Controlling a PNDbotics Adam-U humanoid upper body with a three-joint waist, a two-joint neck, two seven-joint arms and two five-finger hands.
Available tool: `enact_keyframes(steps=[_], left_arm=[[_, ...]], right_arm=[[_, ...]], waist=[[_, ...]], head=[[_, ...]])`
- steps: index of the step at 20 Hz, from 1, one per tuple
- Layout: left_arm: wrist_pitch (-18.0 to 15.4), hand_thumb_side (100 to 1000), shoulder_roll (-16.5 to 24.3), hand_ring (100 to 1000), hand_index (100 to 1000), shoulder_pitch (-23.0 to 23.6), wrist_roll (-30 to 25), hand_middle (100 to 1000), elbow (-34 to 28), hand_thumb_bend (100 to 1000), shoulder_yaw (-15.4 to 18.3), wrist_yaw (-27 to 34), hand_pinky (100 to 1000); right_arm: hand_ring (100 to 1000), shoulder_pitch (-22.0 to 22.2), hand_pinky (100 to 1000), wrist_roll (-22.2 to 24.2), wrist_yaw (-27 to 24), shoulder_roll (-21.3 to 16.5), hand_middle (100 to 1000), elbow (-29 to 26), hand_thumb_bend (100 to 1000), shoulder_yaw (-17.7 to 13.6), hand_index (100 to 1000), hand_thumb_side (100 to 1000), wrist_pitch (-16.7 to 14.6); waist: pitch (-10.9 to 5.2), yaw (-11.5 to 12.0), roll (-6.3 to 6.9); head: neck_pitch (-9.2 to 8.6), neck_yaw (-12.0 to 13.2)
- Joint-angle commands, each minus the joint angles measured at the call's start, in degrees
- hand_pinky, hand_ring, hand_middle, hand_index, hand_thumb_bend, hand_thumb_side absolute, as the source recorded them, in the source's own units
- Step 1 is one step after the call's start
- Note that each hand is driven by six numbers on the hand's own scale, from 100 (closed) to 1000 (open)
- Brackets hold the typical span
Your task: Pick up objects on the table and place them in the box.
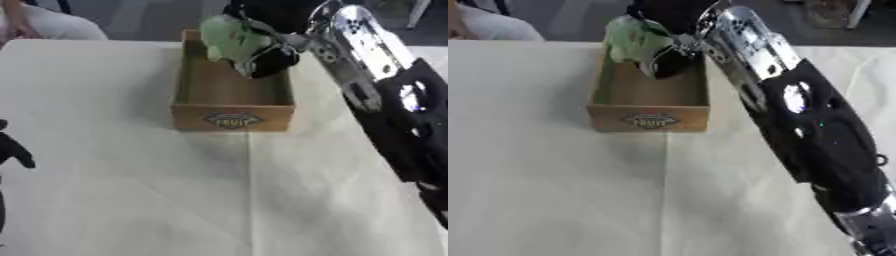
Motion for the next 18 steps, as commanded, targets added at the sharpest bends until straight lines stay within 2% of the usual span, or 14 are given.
enact_keyframes(steps=[1, 5, 12, 18], left_arm=[[-0.1, 914, 0.3, 376, 634, -0.2, -0.3, 388, -1.1, 100, -0.2, 0.0, 299], [-0.1, 914, 0.1, 376, 634, -0.3, -0.5, 388, -1.1, 100, -0.2, 0.0, 299], [0.0, 915, -0.4, 376, 634, -0.4, -0.9, 387, -1.1, 100, -0.5, -0.2, 299], [0.0, 915, -0.6, 376, 633, -0.5, -1.1, 388, -1.1, 100, -0.6, -0.1, 299]], right_arm=[[835, -2.3, 827, -3.2, 5.0, 2.4, 477, 4.8, 100, -2.0, 657, 540, 1.5], [835, -3.2, 827, -5.6, 8.8, 4.9, 478, 10.1, 100, -3.4, 657, 540, 2.8], [819, -3.9, 822, -8.5, 16.8, 10.7, 471, 21.5, 100, -8.5, 654, 522, 9.0], [811, -3.8, 820, -10.2, 19.6, 13.1, 476, 27.1, 100, -11.1, 665, 521, 11.7]], waist=[[-0.81, 0.2, 0.23], [-0.63, 0.5, 0.27], [0.11, 1.5, 0.45], [0.38, 1.9, 0.50]], head=[[-0.95, -0.4], [-1.25, -0.7], [-2.01, -1.4], [-2.16, -1.6]])
